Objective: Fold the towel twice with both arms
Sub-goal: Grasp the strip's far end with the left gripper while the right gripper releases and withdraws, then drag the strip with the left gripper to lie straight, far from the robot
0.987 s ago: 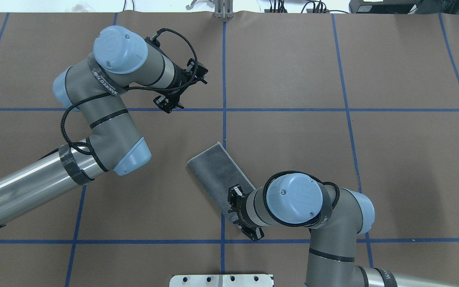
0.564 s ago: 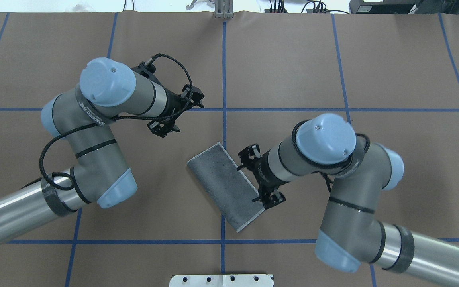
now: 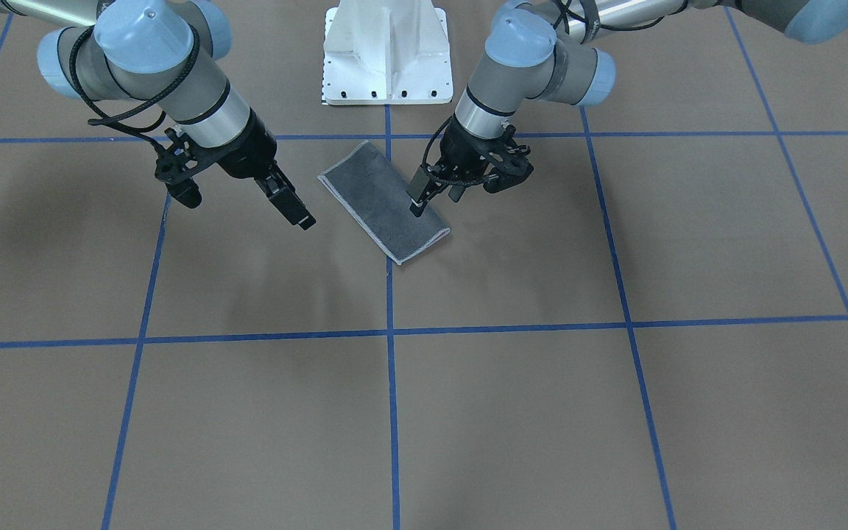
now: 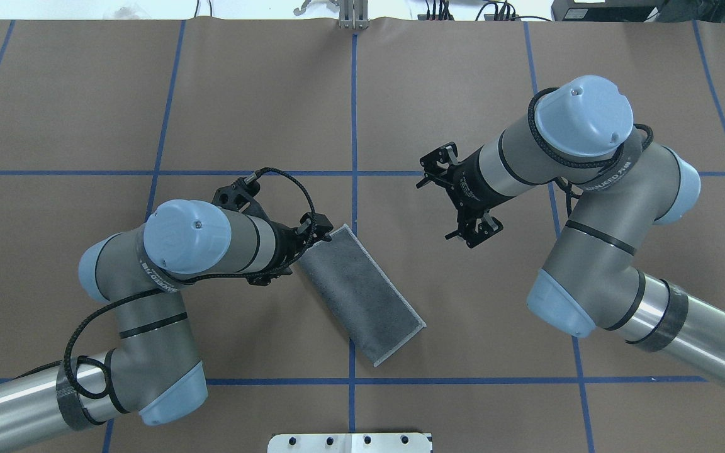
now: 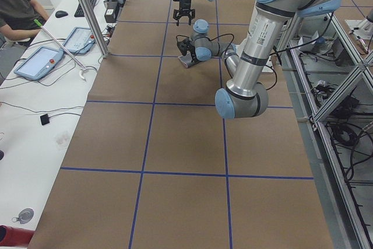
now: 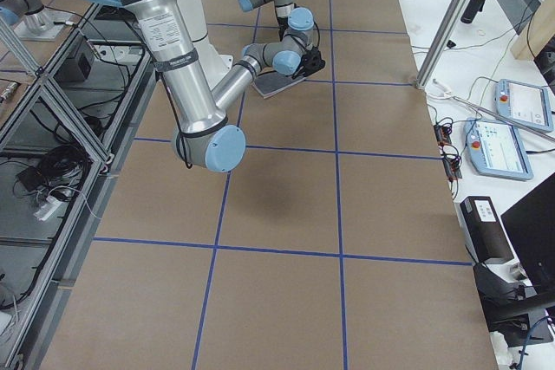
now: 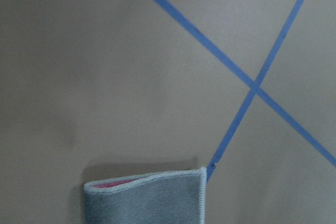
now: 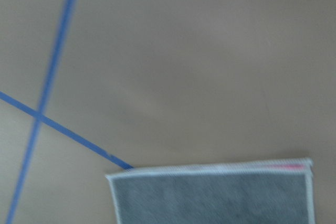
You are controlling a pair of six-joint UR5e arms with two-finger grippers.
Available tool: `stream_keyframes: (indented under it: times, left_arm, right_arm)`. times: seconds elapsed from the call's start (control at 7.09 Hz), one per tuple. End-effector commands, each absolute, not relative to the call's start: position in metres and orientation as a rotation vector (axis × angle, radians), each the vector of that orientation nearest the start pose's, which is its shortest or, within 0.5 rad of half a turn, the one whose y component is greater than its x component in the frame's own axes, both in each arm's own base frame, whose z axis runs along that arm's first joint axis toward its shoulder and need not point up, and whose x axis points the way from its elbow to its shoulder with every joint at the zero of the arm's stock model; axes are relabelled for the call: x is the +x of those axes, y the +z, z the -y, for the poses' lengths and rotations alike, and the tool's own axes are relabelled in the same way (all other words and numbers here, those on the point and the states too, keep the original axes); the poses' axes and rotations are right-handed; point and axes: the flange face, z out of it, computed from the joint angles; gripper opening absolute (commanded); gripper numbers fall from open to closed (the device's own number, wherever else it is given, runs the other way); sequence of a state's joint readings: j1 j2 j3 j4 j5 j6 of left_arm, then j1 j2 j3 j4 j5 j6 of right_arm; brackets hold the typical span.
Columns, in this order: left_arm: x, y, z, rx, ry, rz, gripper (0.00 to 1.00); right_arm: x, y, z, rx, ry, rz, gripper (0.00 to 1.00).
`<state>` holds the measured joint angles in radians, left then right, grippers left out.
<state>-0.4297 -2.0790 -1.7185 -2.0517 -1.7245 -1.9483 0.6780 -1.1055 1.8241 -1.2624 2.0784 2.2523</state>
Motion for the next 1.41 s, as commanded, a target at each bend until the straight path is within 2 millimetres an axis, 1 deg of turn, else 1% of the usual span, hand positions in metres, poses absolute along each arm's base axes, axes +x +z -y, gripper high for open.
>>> stream_keyframes:
  times: [0.0,0.14,0.28,0.42,0.56,0.85,0.99,1.13,1.27]
  left_arm:
    - [0.56,0.259,0.358,-0.124,-0.602,-1.129,0.84]
    - [0.58,0.275,0.362,-0.107,-0.615,-1.097,0.75]
    - [0.585,0.262,0.365,-0.104,-0.613,-1.115,0.6]
    - [0.585,0.263,0.365,-0.102,-0.614,-1.112,0.38]
    - [0.584,0.262,0.366,-0.098,-0.61,-1.116,0.27]
    - [0.583,0.262,0.368,-0.096,-0.612,-1.116,0.0]
    - [0.583,0.263,0.368,-0.094,-0.613,-1.114,0.0]
    - [0.577,0.261,0.377,-0.084,-0.622,-1.121,0.0]
    - [0.572,0.243,0.388,-0.029,-0.561,-1.149,0.0]
  right_arm:
    - [-0.424,0.25,0.455,-0.473,0.959,1.036,1.0]
    - [-0.428,0.257,0.458,-0.472,0.966,1.022,1.0]
    - [-0.429,0.256,0.459,-0.473,0.967,1.021,1.0]
    - [-0.429,0.257,0.459,-0.476,0.966,1.019,1.0]
    - [-0.43,0.259,0.459,-0.477,0.968,1.015,1.0]
    - [-0.43,0.26,0.459,-0.478,0.968,1.013,1.0]
    - [-0.43,0.26,0.459,-0.478,0.968,1.013,1.0]
    - [-0.429,0.259,0.458,-0.479,0.966,1.014,1.0]
    - [-0.428,0.257,0.459,-0.479,0.968,1.017,1.0]
